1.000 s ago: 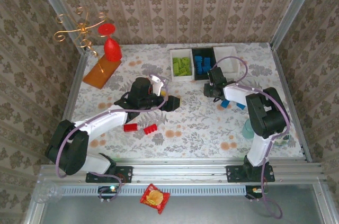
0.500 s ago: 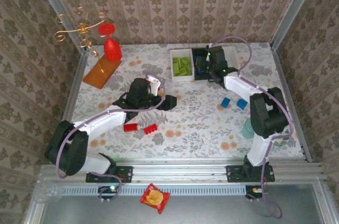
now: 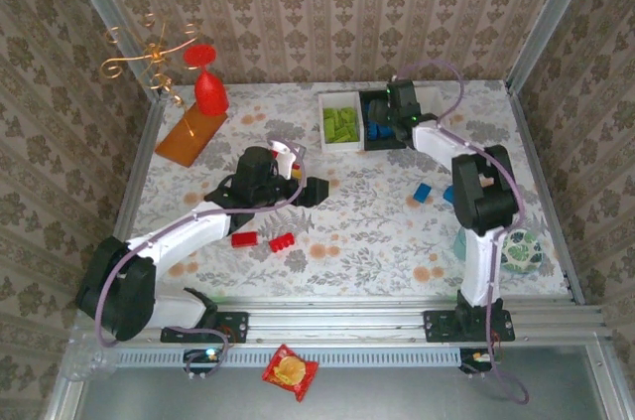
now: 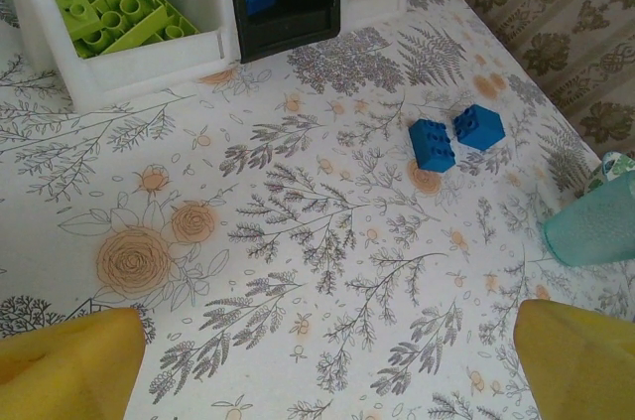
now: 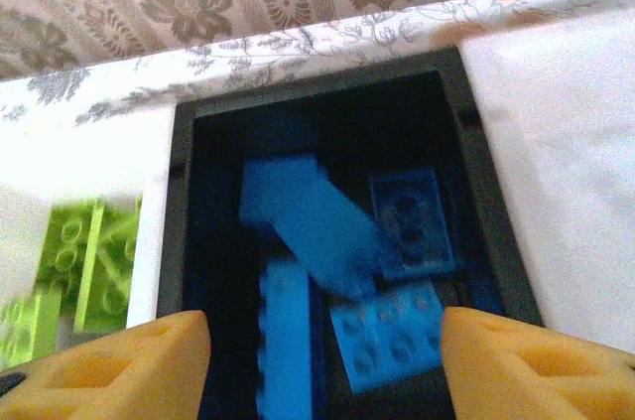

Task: Sort the legos into containers by color
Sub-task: Place the lego in the container, then pick up the lego from the middle-right of the table.

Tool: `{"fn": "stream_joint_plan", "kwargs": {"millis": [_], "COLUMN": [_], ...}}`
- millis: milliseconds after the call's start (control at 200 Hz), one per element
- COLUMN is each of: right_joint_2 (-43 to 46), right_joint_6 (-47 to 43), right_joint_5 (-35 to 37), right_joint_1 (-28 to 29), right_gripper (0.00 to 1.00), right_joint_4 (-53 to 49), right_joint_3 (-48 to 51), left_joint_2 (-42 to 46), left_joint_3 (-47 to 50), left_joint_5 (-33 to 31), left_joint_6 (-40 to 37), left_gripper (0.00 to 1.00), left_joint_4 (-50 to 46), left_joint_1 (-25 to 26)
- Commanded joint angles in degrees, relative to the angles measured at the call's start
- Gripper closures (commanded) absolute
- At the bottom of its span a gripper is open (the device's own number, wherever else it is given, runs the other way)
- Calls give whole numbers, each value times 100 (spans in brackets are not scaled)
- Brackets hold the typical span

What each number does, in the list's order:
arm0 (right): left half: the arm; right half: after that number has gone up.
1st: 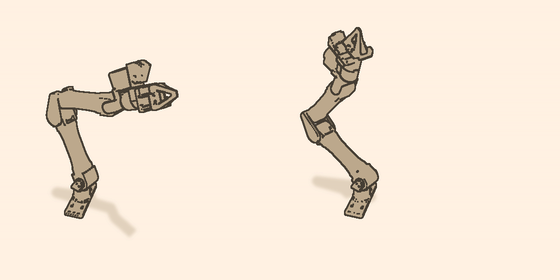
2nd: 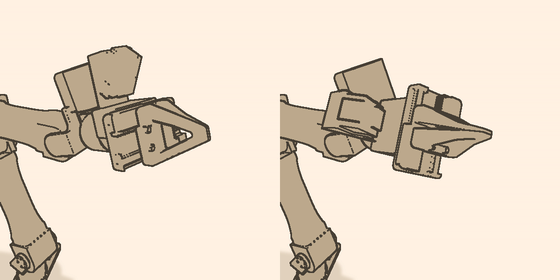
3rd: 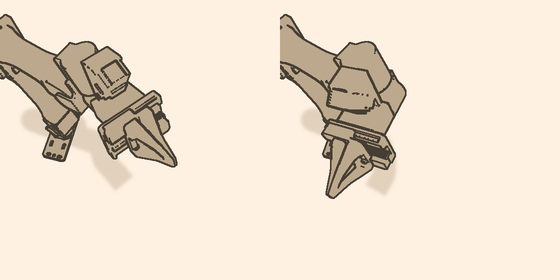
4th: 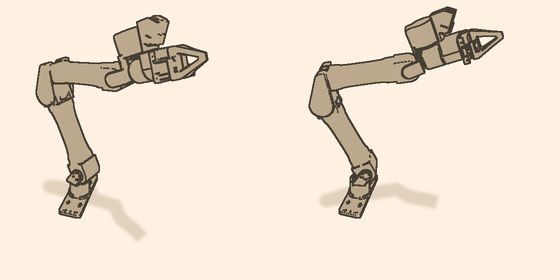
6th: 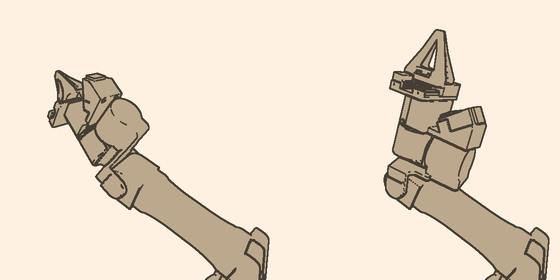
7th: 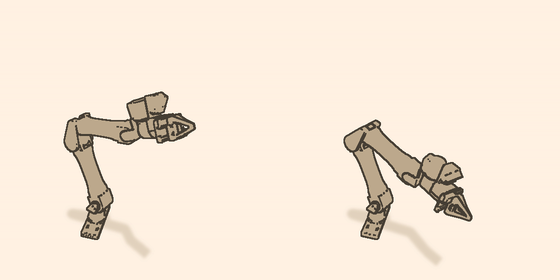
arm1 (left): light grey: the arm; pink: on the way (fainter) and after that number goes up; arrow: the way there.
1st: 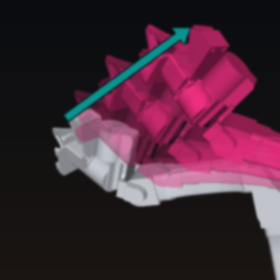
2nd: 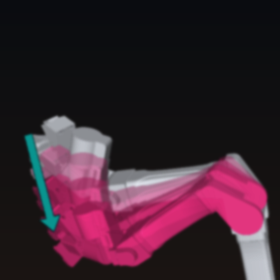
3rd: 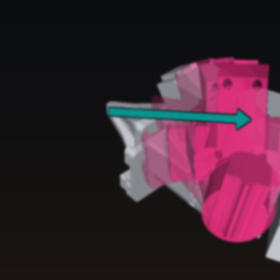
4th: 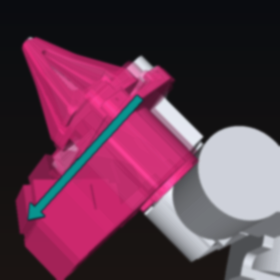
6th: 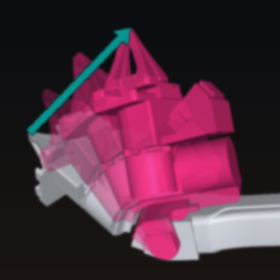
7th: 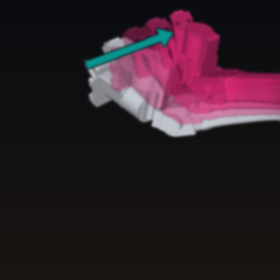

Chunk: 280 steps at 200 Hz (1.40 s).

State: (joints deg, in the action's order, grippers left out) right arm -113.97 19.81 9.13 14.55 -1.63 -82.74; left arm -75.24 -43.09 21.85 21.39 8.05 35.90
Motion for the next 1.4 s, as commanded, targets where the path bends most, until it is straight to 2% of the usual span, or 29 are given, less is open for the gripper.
{"fn": "stream_joint_plan", "kwargs": {"millis": [0,175,275,385,555,780,1075,1295,1395], "right_joint_2": [1405,3106,3754,4127,3644,2643,1800,1672,1755], "right_joint_6": [119,575,776,1136,1575,1666,1666,1547,1342], "right_joint_5": [300,902,1345,1607,1406,1180,1053,935,610], "right_joint_1": [190,479,508,489,294,184,120,123,190], "right_gripper": [32,29,27,26,25,29,41,57,64], "right_joint_4": [-105,-679,-1299,-1278,-994,-636,-354,-298,-140], "right_joint_3": [1212,3264,3842,4354,4401,4045,3617,3475,3439], "left_joint_2": [-25,-108,-172,-183,-109,19,45,45,39], "left_joint_3": [41,90,117,126,143,191,182,178,179], "left_joint_5": [166,411,621,679,639,551,516,493,488], "left_joint_6": [24,60,118,154,146,123,76,44,46], "left_gripper": [3,3,3,3,3,3,3,3,3], "left_joint_4": [-76,177,381,469,460,394,328,300,292], "left_joint_1": [-39,-14,21,91,126,125,119,103,97]}}
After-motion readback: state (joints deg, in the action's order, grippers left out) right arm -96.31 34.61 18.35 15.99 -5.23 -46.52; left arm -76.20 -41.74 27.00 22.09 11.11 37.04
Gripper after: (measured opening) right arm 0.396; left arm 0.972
